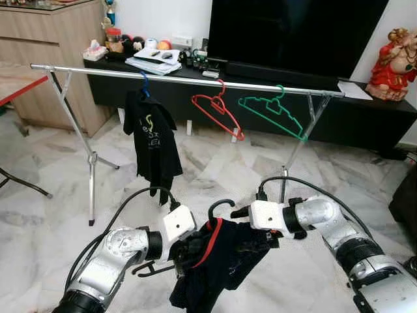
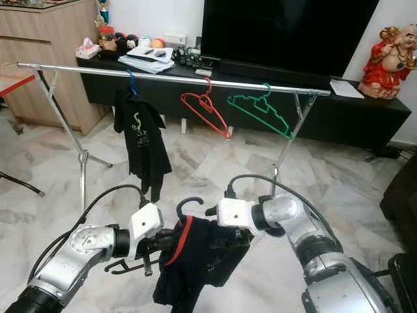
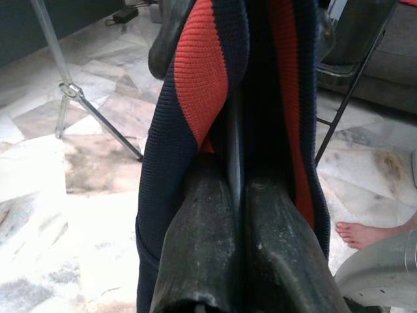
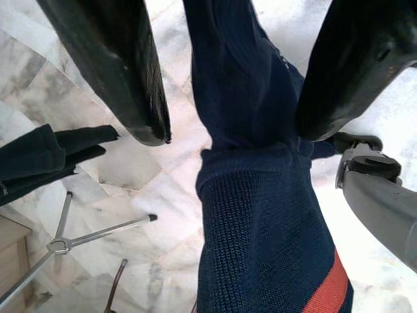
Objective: Hang hanger
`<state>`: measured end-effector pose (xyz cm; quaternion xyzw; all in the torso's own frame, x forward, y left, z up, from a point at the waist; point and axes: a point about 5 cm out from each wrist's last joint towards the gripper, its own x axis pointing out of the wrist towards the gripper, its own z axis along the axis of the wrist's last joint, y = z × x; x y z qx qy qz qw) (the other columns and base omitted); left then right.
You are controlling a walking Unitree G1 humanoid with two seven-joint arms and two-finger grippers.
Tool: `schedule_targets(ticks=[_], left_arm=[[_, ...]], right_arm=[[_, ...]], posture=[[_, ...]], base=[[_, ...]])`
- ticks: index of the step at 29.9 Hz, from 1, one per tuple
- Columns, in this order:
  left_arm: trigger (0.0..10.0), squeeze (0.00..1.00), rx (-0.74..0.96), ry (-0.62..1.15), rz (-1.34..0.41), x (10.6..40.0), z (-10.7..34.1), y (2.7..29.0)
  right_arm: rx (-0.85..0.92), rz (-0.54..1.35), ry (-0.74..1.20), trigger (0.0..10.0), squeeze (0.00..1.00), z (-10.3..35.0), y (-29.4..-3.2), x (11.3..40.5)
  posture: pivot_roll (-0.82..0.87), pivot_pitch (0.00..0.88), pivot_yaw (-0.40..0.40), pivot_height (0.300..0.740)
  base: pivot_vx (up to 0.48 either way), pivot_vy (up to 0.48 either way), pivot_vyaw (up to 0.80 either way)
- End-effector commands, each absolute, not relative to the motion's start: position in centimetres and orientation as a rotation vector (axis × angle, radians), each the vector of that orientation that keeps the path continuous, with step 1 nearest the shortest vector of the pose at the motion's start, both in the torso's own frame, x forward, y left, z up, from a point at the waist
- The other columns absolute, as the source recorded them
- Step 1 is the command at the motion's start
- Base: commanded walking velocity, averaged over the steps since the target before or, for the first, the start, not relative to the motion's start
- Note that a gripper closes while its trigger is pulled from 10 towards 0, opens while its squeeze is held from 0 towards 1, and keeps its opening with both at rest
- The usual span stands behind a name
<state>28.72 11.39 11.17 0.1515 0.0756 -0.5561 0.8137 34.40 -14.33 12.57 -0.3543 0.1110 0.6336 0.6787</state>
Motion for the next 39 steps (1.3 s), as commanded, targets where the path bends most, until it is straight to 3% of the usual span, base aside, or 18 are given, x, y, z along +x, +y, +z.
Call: schedule_targets(ticks=[1,39], left_arm=[[10.0,0.0,0.358,0.119,-1.212,28.8,12.2,10.8],[10.0,0.0,0.382,0.088,-1.216,29.0,12.8,10.5]], right_arm=[[-0.785,1.425,0.251,0.0,0.0,12.9,-14.4,34.6],[-0.708,1.472,0.321,0.0,0.0,11.6,-14.2,33.9]], posture=[[0.12,0.043,-0.108,0.74],[0.13,0.02,-0.106,0.74]], base=[[0.0,0.0,0.0],[0.0,0.0,0.0]])
